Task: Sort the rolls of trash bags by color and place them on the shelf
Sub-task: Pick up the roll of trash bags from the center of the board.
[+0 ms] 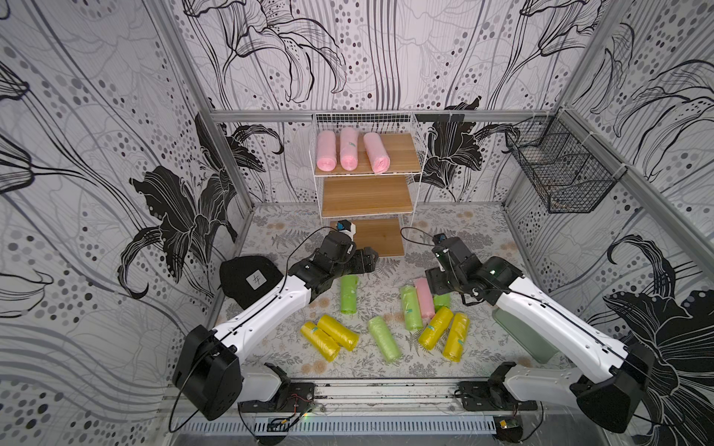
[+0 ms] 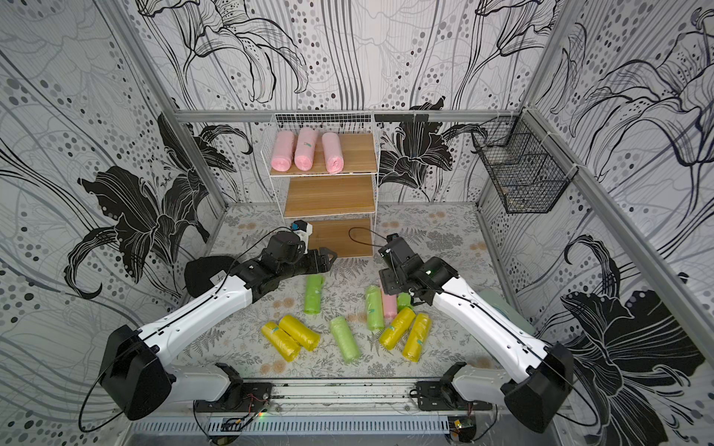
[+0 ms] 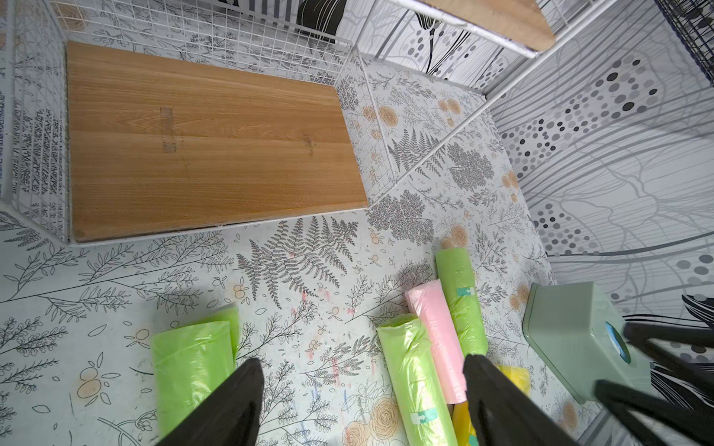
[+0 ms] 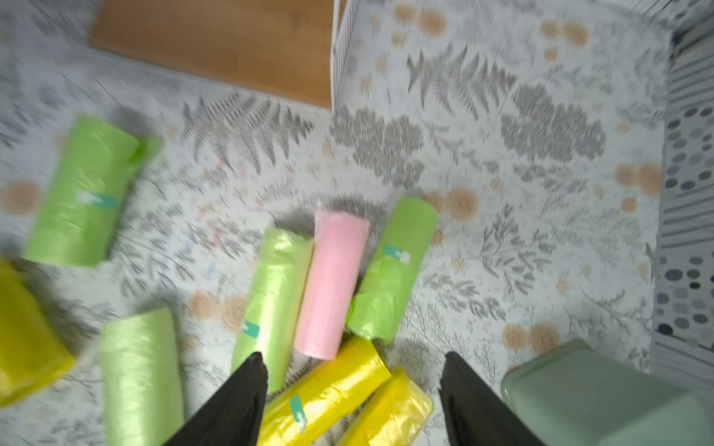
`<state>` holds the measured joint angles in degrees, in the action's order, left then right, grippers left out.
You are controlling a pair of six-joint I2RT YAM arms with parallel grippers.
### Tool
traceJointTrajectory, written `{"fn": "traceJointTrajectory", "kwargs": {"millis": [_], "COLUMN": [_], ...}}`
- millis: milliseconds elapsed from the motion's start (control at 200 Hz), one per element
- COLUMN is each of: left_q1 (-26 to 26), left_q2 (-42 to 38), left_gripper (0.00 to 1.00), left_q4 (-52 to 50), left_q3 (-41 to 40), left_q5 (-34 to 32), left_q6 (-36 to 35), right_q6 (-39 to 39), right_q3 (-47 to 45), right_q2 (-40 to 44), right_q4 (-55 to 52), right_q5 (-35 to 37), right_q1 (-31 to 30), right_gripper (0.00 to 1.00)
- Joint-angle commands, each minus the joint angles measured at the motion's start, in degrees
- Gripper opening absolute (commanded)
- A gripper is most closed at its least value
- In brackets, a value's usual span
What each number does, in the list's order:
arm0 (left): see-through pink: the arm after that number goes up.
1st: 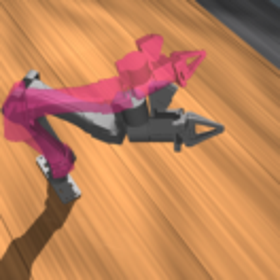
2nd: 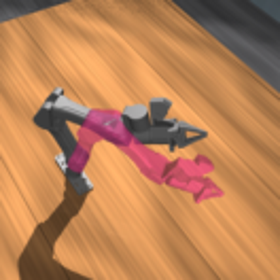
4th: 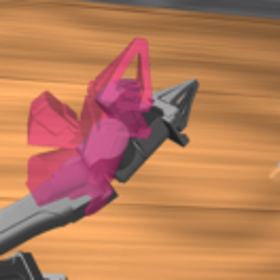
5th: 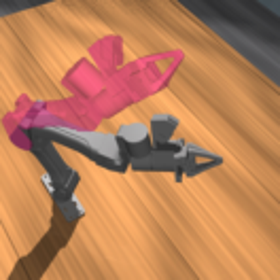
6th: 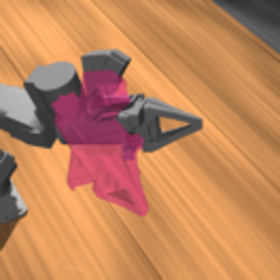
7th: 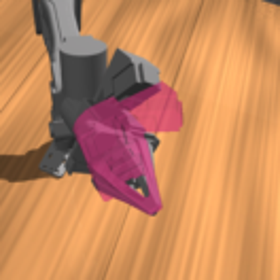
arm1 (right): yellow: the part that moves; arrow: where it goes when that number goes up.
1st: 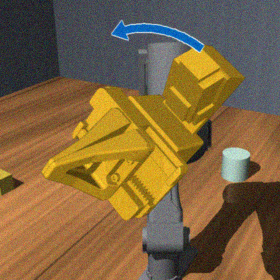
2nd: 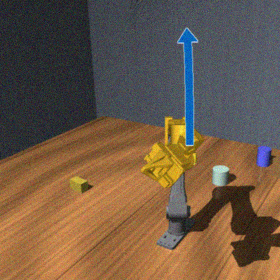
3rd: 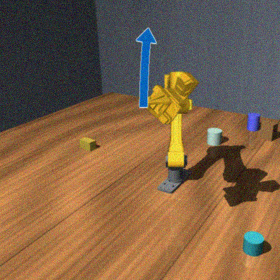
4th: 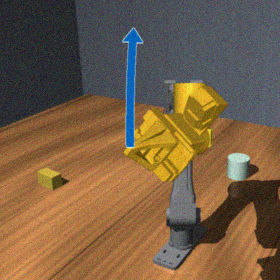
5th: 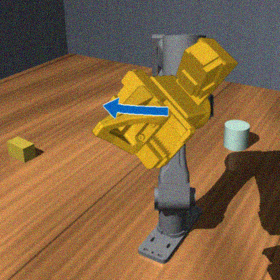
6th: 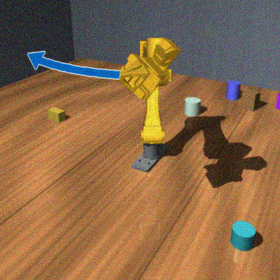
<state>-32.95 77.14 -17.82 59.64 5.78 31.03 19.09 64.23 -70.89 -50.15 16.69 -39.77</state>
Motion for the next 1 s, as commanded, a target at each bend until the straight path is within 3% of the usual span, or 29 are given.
{"fn": "traceJointTrajectory", "kwargs": {"millis": [0,245,621,771,991], "left_q1": [0.2,0.2,0.2,0.2,0.2], "left_q2": [0.6,2.5,1.4,1.3,1.1], "left_gripper": [0.84,0.84,0.84,0.84,0.84], "left_q4": [1.9,2.1,2.0,1.7,1.9], "left_q3": [-1.3,-2.4,-3.1,-3.1,-3.6], "left_q5": [0.7,6.0,5.6,5.4,4.8], "left_q6": [-0.3,-2.5,-2.8,-2.9,-2.7], "right_q6": [4.3,4.4,2.2,2.2,3.3], "right_q3": [-5.2,-9.6,-9.5,-10.1,-11.9], "right_q2": [-0.4,-7.9,-16.0,-17.6,-20.0], "right_q4": [3.3,9.0,12.6,13.9,16.6], "right_q5": [-2.9,-8.1,-8.7,-8.3,-10.1], "right_q1": [0.2,0.5,1.3,2.4,3.7], "right_gripper": [0.70,0.64,0.53,0.53,0.61]}}
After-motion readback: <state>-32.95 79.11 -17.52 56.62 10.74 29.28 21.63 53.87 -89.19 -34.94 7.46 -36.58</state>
